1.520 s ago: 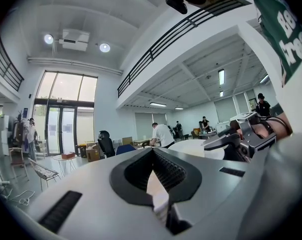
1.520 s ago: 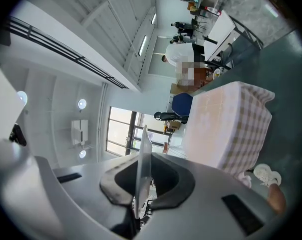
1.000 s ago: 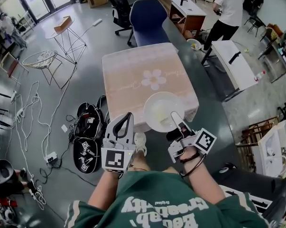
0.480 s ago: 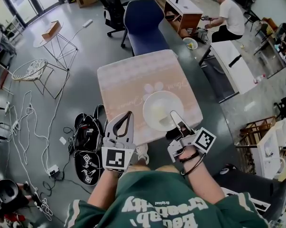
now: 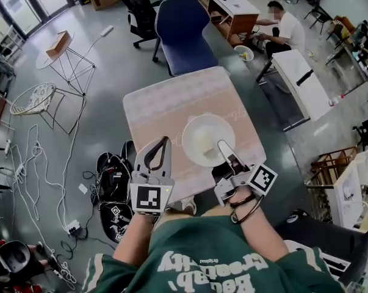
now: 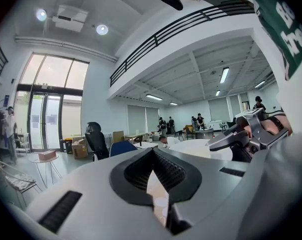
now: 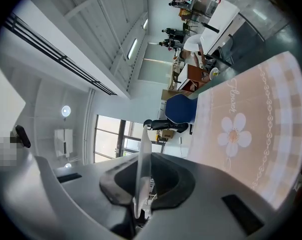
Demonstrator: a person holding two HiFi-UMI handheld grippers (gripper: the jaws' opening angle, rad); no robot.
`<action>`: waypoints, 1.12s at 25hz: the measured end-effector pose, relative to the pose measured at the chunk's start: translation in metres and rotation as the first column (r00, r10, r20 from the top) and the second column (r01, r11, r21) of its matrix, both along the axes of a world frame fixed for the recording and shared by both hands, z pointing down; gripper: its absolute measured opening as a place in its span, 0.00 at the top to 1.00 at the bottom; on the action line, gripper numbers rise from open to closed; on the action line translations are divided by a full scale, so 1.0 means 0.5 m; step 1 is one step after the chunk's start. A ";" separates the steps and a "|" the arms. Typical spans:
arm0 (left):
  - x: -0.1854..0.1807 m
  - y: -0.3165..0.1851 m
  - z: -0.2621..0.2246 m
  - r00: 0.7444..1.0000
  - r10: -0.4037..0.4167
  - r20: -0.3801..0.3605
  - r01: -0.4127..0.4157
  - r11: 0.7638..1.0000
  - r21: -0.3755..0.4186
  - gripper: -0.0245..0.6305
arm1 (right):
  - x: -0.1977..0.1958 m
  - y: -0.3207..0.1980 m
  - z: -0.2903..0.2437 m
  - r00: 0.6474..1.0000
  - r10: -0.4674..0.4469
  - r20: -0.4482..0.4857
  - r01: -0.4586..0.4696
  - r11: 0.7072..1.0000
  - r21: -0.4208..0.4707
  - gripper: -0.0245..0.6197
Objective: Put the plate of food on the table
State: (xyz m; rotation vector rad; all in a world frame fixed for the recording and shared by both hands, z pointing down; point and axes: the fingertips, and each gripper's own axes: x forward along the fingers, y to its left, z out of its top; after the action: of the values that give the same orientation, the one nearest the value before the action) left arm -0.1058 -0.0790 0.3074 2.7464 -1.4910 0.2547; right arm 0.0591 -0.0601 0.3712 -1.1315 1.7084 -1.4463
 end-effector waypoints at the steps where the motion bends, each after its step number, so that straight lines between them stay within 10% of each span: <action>1: 0.000 -0.008 0.000 1.000 0.000 -0.004 0.000 1.000 0.001 0.95 | 0.001 -0.007 0.000 1.000 0.005 -0.001 -0.005 1.000 0.001 0.91; 28: 0.038 -0.185 0.137 0.996 -0.080 0.042 0.081 0.996 -0.035 0.95 | 0.007 -0.202 0.131 0.995 -0.100 -0.004 0.099 0.987 -0.123 0.91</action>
State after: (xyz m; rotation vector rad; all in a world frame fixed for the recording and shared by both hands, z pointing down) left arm -0.0866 -0.1718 0.3761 2.6611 -1.5855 0.3352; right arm 0.0626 -0.1613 0.4369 -1.1334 1.7245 -1.6287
